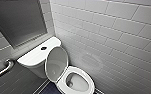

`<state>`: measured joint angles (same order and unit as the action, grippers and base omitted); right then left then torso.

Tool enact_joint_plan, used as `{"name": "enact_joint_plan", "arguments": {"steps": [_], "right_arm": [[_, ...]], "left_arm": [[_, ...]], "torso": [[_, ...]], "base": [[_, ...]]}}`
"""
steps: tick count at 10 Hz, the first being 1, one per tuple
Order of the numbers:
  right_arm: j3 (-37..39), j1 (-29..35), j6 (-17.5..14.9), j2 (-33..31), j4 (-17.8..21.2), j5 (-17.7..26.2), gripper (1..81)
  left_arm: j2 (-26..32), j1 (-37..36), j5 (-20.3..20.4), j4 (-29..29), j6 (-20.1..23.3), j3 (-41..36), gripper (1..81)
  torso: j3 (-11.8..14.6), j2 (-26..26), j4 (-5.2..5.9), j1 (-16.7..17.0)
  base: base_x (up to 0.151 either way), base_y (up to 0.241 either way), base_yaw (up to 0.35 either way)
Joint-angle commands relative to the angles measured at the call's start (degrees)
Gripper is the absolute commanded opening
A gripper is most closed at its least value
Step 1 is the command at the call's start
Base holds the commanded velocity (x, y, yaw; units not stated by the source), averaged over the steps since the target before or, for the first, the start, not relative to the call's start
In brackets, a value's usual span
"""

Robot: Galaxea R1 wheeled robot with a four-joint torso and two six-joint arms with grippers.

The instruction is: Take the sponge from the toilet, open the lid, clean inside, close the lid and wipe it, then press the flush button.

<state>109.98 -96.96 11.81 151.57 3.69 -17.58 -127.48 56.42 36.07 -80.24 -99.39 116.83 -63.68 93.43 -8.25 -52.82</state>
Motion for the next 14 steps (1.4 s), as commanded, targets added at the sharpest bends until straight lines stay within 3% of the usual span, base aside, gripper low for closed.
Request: {"name": "enact_joint_plan", "arguments": {"steps": [1,3,5,7,11,12,14], "right_arm": [[-1.5,-0.6,-2.2,-2.1,-4.9,4.0,1.0],[-1.0,-0.4,-2.6,-1.6,-8.1,3.9,1.0],[-0.7,-0.1,-2.6,-0.7,-8.3,4.0,1.0],[1.5,-0.3,-2.6,0.7,-8.3,4.3,1.0],[7.2,-0.5,-2.4,3.5,-8.0,4.4,1.0],[8.4,-0.5,-2.4,4.1,-8.0,4.5,1.0],[10.1,-0.6,-2.4,5.1,-8.0,4.5,1.0]], "left_arm": [[-6.5,10.0,1.4,-23.9,-4.8,8.7,81.1],[-14.0,17.3,1.5,-26.5,-4.1,20.4,81.1],[-21.8,20.3,2.2,-26.7,-4.2,34.0,81.1],[-28.1,22.6,2.2,-27.0,-4.3,42.9,81.1],[-33.6,25.6,0.8,-26.5,-2.2,45.6,81.1],[-35.5,26.5,-2.0,-26.4,-1.1,46.3,81.1],[-39.8,29.6,-12.2,-21.8,11.2,47.8,81.1]], "torso": [[0.0,0.0,0.0,0.0],[0.0,0.0,0.0,0.0],[0.0,0.0,0.0,0.0],[0.0,0.0,0.0,0.0],[0.0,0.0,0.0,0.0],[0.0,0.0,0.0,0.0],[0.0,0.0,0.0,0.0]], "base": [[0.0,0.0,0.0],[0.0,0.0,0.0],[0.0,0.0,0.0],[0.0,0.0,0.0],[0.0,0.0,0.0],[0.0,0.0,0.0],[0.0,0.0,0.0]]}}
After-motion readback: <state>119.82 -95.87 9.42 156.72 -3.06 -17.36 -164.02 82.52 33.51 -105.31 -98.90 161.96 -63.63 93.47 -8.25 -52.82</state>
